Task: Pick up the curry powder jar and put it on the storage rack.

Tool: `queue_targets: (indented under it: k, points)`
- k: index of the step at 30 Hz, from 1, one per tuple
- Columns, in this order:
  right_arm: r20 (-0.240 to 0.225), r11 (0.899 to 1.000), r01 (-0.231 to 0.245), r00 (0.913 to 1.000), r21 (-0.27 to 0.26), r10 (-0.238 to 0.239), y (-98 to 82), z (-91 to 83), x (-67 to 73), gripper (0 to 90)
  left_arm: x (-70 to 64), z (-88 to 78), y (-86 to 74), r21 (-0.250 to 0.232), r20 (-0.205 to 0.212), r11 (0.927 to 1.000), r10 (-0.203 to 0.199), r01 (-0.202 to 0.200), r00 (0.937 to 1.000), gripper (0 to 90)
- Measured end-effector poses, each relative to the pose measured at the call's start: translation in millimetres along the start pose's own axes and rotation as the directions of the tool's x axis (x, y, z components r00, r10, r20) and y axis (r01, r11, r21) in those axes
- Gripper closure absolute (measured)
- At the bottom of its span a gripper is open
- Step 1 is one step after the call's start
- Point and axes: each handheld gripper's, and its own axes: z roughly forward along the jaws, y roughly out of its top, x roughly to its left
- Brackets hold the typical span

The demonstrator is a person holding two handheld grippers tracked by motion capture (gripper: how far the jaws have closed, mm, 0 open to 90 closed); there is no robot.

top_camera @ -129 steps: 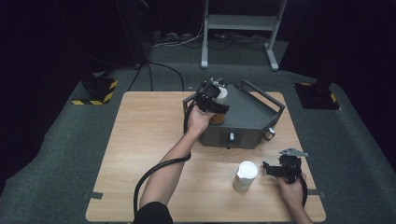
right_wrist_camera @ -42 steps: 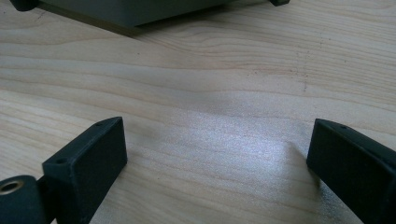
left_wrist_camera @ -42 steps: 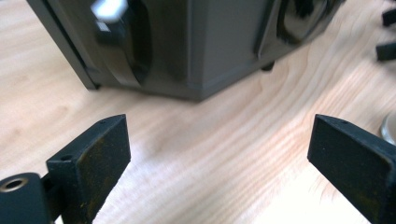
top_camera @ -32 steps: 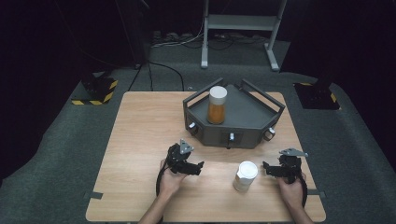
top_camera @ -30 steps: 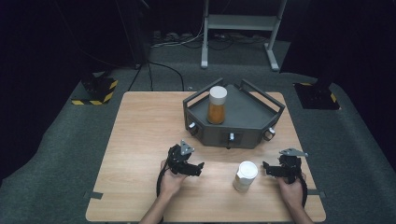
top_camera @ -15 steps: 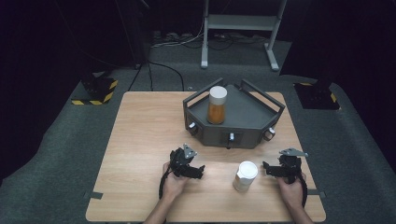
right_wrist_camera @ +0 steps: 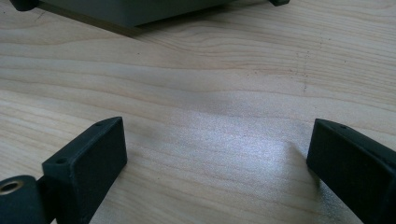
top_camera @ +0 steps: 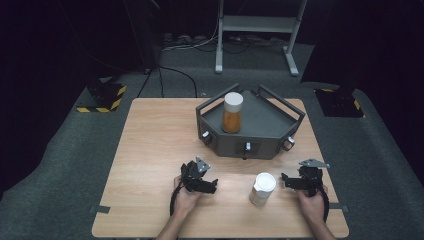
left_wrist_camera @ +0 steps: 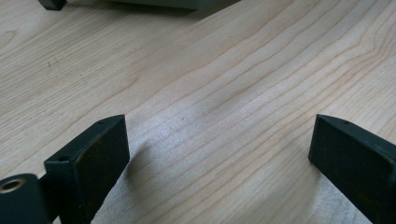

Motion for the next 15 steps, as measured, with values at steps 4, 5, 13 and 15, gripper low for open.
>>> queue_targets:
  k: [4, 5, 13, 15]
  points:
    - [0.001, 1.000, 0.000, 1.0000, 0.000, 0.000, -0.1, 0.0, 0.1, 4.4, 3.1, 0.6, -4.1, -0.009, 0.008, 0.9993, -0.036, 0.036, 0.9993, 4.1]
    - [0.001, 1.000, 0.000, 1.0000, 0.000, 0.000, -0.1, 0.0, 0.1, 4.4, 3.4, 0.6, -3.5, -0.005, 0.009, 0.9996, -0.029, 0.029, 0.9995, 3.9]
    - [0.002, 1.000, 0.002, 1.0000, -0.001, -0.002, -0.2, 0.0, 0.2, 4.4, 3.7, 1.0, -3.2, -0.004, 0.012, 0.9996, -0.027, 0.027, 0.9996, 2.7]
    - [0.001, 1.000, 0.001, 1.0000, -0.001, -0.001, -0.2, 0.0, 0.2, 4.4, 4.1, 1.1, -3.1, -0.003, 0.015, 0.9995, -0.030, 0.030, 0.9994, 2.5]
